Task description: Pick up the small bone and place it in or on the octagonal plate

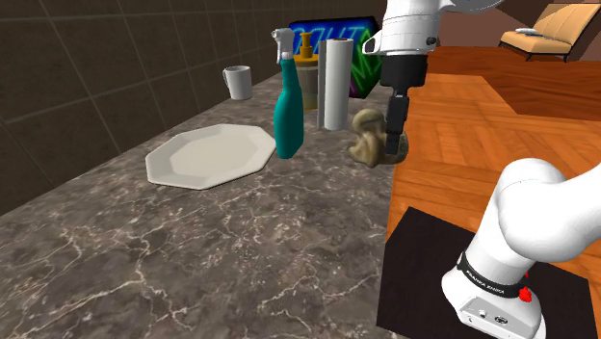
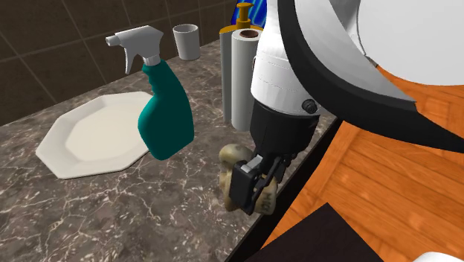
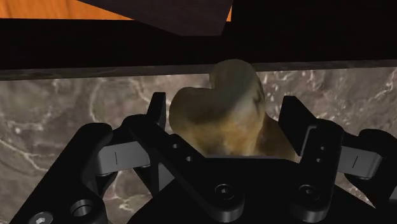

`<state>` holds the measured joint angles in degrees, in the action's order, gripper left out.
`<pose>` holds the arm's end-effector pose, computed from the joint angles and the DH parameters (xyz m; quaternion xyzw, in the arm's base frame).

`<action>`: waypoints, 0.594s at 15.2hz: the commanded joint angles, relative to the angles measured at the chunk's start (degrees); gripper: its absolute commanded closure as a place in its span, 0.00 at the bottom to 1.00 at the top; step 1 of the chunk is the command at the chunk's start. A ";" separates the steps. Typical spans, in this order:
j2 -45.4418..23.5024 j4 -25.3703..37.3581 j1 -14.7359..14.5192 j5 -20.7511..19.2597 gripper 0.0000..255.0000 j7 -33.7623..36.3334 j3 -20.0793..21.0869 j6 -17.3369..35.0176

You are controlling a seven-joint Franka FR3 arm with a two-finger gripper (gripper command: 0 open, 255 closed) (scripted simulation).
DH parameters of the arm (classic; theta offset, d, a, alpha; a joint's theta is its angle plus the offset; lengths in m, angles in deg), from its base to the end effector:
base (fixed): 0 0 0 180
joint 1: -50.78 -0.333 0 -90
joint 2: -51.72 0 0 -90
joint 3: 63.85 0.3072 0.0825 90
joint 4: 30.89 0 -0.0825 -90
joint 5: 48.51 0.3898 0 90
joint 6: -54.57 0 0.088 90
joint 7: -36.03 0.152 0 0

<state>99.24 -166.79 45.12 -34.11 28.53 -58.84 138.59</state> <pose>0.2809 0.0986 0.5380 -0.9835 -0.1500 0.0402 0.0925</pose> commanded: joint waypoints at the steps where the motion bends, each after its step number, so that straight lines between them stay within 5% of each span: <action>1: -0.06 -0.57 0.16 -3.08 1.00 0.03 -0.06 0.24; 9: -0.86 2.17 0.30 -3.06 1.00 0.35 -0.03 -1.68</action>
<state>98.52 -165.30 45.38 -37.04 28.81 -58.79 137.56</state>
